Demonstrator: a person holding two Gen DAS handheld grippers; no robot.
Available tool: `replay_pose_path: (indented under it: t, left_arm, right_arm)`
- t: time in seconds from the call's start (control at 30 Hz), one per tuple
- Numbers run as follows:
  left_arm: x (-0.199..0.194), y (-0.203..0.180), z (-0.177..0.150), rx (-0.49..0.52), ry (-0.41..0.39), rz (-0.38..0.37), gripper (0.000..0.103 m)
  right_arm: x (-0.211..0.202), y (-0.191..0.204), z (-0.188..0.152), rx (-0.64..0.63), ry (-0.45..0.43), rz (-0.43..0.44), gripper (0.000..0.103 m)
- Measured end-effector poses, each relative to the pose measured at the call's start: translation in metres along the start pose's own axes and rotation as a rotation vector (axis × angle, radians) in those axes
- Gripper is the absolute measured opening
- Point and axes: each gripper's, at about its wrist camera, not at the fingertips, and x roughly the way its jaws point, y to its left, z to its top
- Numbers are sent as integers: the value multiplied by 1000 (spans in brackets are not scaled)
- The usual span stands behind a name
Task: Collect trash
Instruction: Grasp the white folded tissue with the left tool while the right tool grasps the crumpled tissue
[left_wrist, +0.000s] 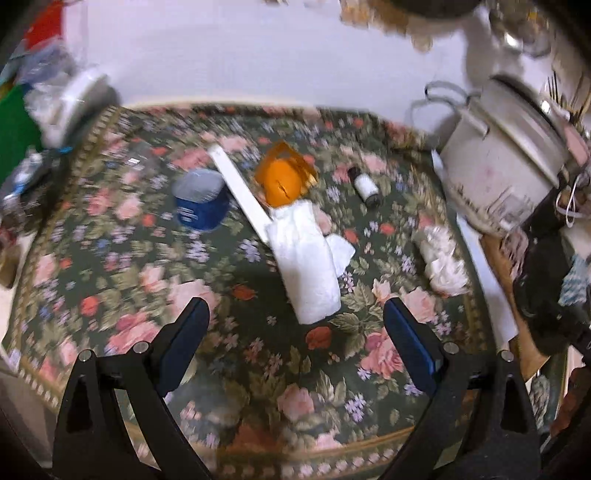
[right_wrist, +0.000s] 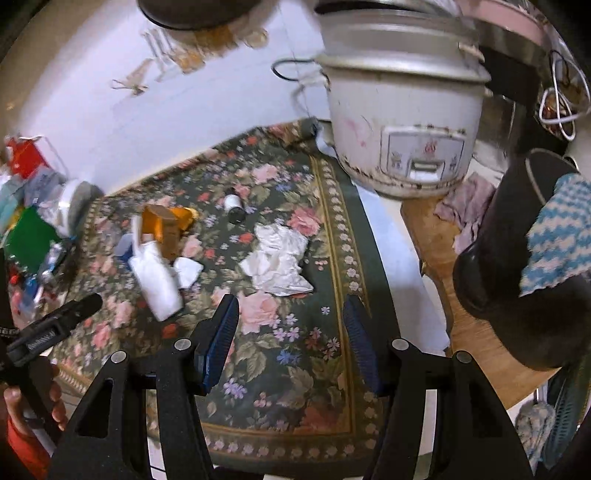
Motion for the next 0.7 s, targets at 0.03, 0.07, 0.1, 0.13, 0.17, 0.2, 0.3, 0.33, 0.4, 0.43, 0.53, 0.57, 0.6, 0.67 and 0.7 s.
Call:
replay_pose_path:
  t: [0.03, 0.07, 0.1, 0.13, 0.17, 0.2, 0.3, 0.33, 0.4, 0.43, 0.53, 0.57, 0.6, 0.67, 0.7]
  left_arm:
    - [16, 1, 3, 13, 25, -21, 95]
    - [26, 1, 4, 21, 41, -33, 95]
    - [36, 2, 5, 30, 58, -44, 95]
    - [46, 2, 7, 38, 81, -49, 94]
    - [58, 4, 9, 41, 106, -54, 89]
    - [68, 7, 11, 38, 129, -64, 86]
    - [81, 14, 13, 33, 158, -97, 81]
    - [83, 15, 14, 34, 154, -105, 81]
    - [85, 16, 15, 48, 151, -121, 76]
    - [87, 16, 14, 56, 155, -129, 70]
    - [93, 14, 12, 53, 178, -155, 54]
    - [95, 15, 12, 44, 185, -165, 47]
    - [97, 14, 11, 34, 193, -176, 43]
    - [99, 13, 9, 16, 201, -186, 27]
    - [100, 12, 9, 16, 202, -180, 25]
  right_arm:
    - [5, -1, 1, 19, 4, -13, 55]
    - [10, -1, 2, 38, 8, -22, 55]
    - [16, -1, 3, 60, 14, -29, 55]
    - [22, -2, 4, 92, 26, -37, 55]
    - [28, -3, 4, 131, 41, -38, 55]
    - [35, -3, 4, 160, 52, -33, 55]
    - [54, -4, 8, 189, 74, -49, 55]
    - [58, -4, 9, 193, 75, -59, 55]
    - [67, -7, 12, 208, 81, -71, 55]
    - [70, -7, 12, 213, 83, -69, 55]
    - [85, -10, 15, 232, 107, -41, 55]
    - [90, -11, 16, 237, 121, -28, 55]
    - [95, -12, 16, 241, 130, -18, 55]
    - [102, -12, 15, 240, 139, -16, 50]
    - [105, -13, 14, 236, 147, -2, 44]
